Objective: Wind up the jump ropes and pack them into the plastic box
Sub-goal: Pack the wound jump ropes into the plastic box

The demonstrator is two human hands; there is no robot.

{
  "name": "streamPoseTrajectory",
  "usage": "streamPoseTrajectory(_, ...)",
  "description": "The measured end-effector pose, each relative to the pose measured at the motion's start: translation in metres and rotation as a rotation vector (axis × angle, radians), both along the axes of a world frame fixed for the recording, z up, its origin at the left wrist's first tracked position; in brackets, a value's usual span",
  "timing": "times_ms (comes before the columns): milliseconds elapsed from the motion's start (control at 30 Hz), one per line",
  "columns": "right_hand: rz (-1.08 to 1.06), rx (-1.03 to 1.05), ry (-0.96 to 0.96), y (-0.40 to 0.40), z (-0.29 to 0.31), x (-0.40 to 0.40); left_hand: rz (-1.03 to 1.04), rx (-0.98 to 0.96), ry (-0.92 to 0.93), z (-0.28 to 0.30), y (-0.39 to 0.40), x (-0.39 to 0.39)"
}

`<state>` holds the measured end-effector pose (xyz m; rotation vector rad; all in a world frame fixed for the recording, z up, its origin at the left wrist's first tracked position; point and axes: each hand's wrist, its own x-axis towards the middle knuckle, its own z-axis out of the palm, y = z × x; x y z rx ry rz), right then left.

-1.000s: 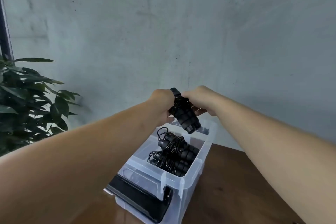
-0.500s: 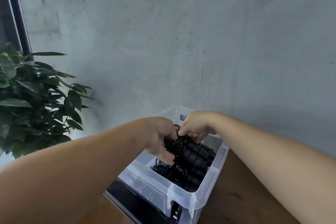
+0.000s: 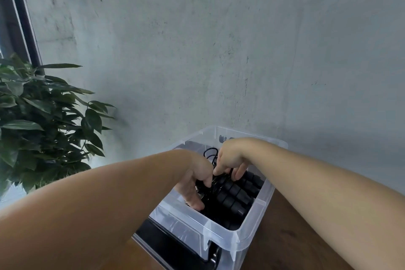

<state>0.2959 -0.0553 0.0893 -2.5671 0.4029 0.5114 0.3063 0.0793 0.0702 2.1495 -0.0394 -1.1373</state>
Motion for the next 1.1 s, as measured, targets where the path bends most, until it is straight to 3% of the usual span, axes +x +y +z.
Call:
streamPoseTrajectory(233, -0.021, 0.011, 0.052, -0.001, -0.001, -0.003, -0.041, 0.029, -0.124, 0.009, 0.003, -0.006)
streamPoseTrajectory(333, -0.047, 0.028, 0.034, 0.001, 0.001, -0.008, -0.153, 0.144, -0.248, 0.014, 0.003, -0.014)
streamPoseTrajectory(400, -0.074, 0.026, -0.029, 0.000, 0.005, -0.014, -0.264, 0.203, -0.388, 0.021, 0.003, -0.023)
streamPoseTrajectory(500, -0.148, 0.082, -0.167, -0.002, 0.024, -0.032, -0.363, 0.181, -0.783, 0.043, -0.006, -0.029)
streamPoseTrajectory(600, -0.300, 0.188, -0.323, -0.007, 0.047, -0.064, -0.288, 0.003, -1.044, 0.063, -0.029, -0.035)
streamPoseTrajectory(700, -0.456, 0.183, -0.598, -0.029, 0.067, -0.111, -0.101, -0.405, -0.926, 0.083, -0.058, -0.066)
streamPoseTrajectory(800, -0.555, 0.167, -0.727, -0.057, 0.085, -0.178, -0.135, -0.636, -0.798, 0.098, -0.088, -0.119)
streamPoseTrajectory(933, -0.659, 0.103, -0.724, -0.093, 0.094, -0.272, -0.311, -0.740, -0.657, 0.097, -0.132, -0.198)
streamPoseTrajectory(1100, -0.802, 0.020, -0.627, -0.138, 0.080, -0.392, -0.495, -0.733, -0.477, 0.075, -0.181, -0.303)
